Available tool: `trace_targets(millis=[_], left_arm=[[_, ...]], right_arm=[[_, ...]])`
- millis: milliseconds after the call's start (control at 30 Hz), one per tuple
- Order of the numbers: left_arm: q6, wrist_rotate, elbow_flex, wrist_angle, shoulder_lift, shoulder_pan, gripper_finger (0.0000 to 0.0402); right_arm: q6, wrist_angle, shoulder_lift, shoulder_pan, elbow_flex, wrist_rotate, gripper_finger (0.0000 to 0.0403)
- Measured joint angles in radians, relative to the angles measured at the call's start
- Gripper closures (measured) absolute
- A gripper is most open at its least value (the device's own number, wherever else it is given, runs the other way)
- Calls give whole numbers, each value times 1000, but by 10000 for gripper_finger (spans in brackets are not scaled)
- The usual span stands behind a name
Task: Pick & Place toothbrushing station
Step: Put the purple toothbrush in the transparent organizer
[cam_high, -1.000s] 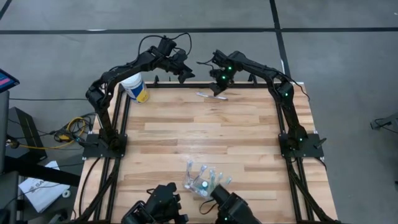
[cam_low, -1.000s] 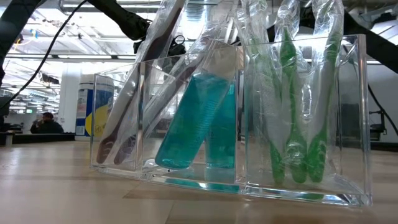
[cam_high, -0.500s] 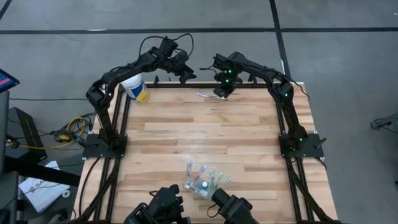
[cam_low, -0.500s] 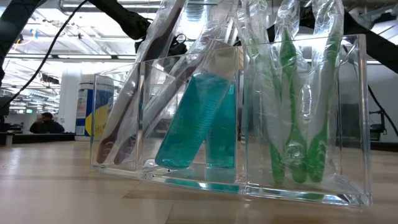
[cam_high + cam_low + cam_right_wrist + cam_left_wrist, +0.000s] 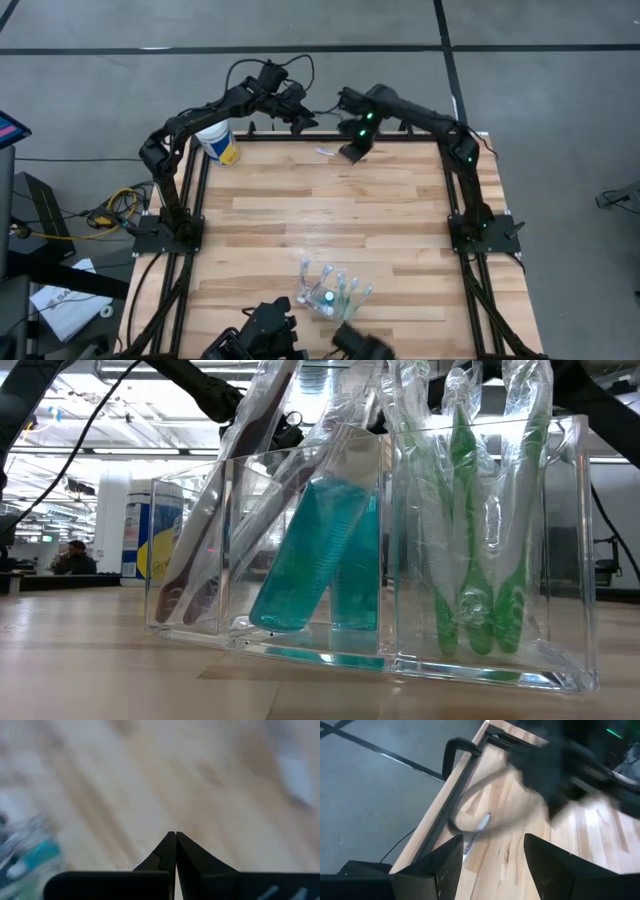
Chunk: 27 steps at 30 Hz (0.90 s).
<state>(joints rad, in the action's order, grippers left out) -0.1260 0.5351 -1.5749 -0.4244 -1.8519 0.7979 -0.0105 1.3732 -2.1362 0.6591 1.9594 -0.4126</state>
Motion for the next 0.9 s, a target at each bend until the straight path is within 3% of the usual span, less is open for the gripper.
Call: trace_targets(millis=[233,400,500,600,700,900], left_arm=[[4,-6,1,2,0,12,197],[9,-11,2,9,0,28,197],[11,4,2,11,0,35,197],[12,2,1,10,0,40,197],[5,-54,-1,13,-12,41,197],[11,-90,0,7,-52,55,219]], right_arm=[[-40,-87,-56,-132,-1,-60,403],[-7,-152,-93,-192,-1,-190,403],[1,-187,-95,-230,-1,-183,403],[55,-240,-95,-242,-1,-111,403],[89,-287,-95,-238,-1,-69,403],[76,-249,-37,-226,-2,-113,403]])
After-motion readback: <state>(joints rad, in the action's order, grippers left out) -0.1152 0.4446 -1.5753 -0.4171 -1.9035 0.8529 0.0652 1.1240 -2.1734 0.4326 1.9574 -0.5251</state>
